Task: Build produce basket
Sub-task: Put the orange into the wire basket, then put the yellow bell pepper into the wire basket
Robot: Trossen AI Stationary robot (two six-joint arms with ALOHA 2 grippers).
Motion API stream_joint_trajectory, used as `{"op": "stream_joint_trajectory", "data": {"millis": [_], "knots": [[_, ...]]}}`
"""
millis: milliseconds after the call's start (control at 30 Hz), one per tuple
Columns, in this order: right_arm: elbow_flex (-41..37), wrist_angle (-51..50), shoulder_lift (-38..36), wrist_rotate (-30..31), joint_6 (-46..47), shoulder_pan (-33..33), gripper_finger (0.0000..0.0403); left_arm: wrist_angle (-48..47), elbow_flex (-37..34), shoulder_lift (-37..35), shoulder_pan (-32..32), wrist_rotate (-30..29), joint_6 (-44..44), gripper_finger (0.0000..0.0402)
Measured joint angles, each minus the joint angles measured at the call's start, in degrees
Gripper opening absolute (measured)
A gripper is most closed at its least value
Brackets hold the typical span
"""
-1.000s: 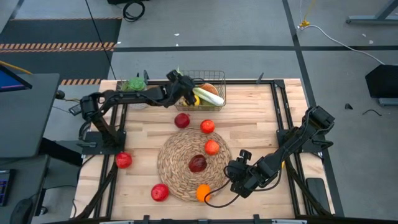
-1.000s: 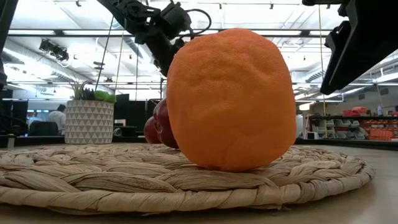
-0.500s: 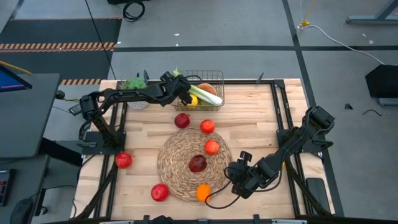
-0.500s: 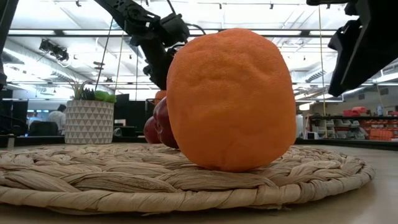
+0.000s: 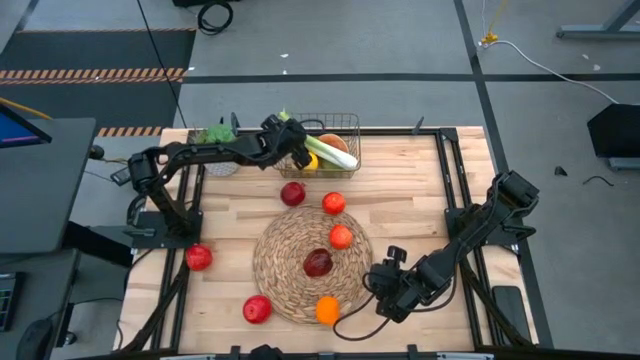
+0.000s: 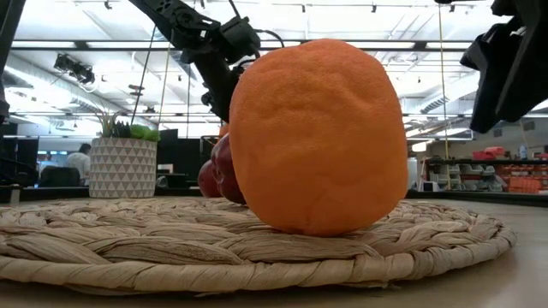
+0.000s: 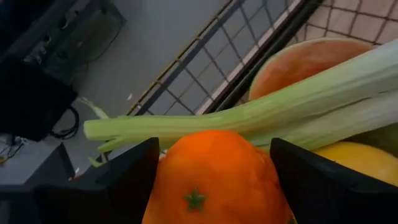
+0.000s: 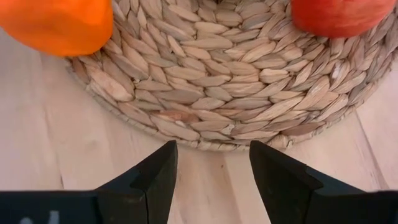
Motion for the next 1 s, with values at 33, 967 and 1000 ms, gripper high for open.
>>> {"op": "stream_joint_trajectory", "data": {"millis": [33, 967, 1000], "knots": [[0.0, 0.0, 0.0, -0.3, 0.0, 0.1, 0.0208, -0.2, 0.0, 0.0, 0.0, 0.0, 0.0, 0.0314], [0.0, -5.9, 0.0, -0.3, -3.5, 0.5, 0.0208, 0.5, 2.0, -0.5, -5.3, 2.2, 1.8, 0.0316], [0.0, -6.6, 0.0, 0.3, -3.4, 0.5, 0.0208, 0.4, 2.7, -0.7, -6.1, 2.1, 1.9, 0.0316]]}}
